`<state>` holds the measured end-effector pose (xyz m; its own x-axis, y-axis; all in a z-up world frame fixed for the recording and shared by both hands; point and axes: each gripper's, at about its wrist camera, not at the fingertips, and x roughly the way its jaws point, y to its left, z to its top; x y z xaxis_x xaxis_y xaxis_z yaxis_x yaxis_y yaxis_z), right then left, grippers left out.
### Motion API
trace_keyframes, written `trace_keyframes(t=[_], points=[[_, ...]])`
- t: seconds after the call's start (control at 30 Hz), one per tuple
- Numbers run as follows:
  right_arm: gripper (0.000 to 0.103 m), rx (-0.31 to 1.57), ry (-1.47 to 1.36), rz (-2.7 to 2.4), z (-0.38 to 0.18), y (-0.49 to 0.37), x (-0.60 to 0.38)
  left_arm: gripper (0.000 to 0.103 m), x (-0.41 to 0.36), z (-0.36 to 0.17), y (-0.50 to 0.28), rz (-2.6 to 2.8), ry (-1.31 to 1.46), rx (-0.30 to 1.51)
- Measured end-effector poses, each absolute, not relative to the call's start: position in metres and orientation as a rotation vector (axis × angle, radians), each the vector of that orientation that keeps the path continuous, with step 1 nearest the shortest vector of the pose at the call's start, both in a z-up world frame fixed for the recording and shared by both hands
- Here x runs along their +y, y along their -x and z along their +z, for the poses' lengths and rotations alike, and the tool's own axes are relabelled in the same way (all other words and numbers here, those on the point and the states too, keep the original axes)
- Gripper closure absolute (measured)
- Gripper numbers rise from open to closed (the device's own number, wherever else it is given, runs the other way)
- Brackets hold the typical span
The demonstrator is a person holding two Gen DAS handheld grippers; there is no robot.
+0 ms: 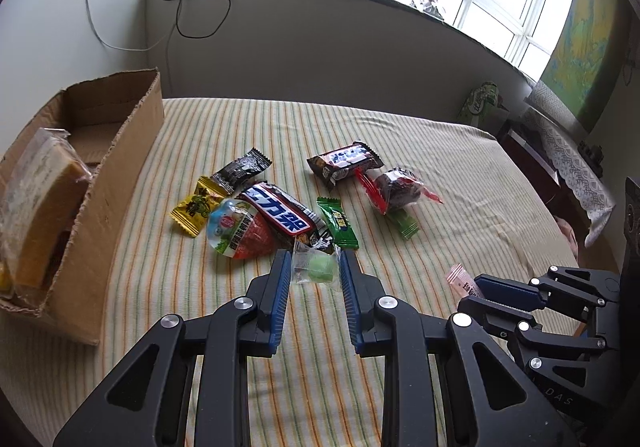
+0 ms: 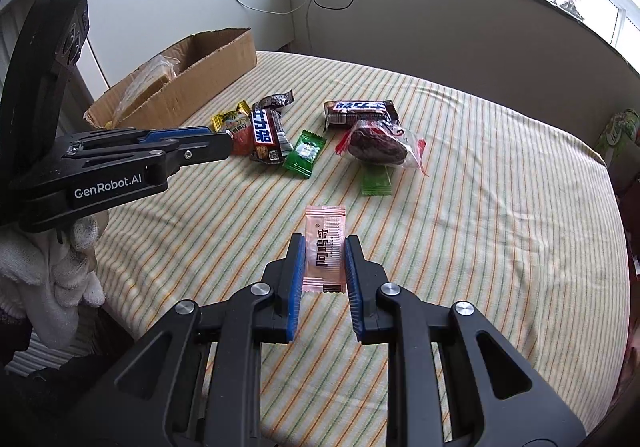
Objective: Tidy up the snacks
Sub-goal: 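Carry both candies into the box and open both tools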
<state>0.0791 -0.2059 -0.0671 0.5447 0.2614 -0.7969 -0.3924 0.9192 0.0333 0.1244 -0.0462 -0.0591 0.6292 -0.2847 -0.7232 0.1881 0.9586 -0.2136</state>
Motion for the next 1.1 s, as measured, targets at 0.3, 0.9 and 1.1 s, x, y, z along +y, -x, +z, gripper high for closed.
trace_keyframes(t=[0.3, 0.9, 1.1], points=[[0.083, 0.856, 0.202, 0.441, -0.039, -0.099, -0.165, 0.079, -0.005, -0.039, -0.118, -0.220, 0.168, 0.795], [0.083, 0.806, 0.278, 0.573, -0.017, -0.171, -0.047, 0.079, 0.091, -0.035, -0.113, -0.074, 0.245, 0.752], [0.083, 0.809, 0.311, 0.605, -0.023, -0.194, -0.007, 0.079, 0.103, -0.041, -0.115, -0.057, 0.259, 0.760]])
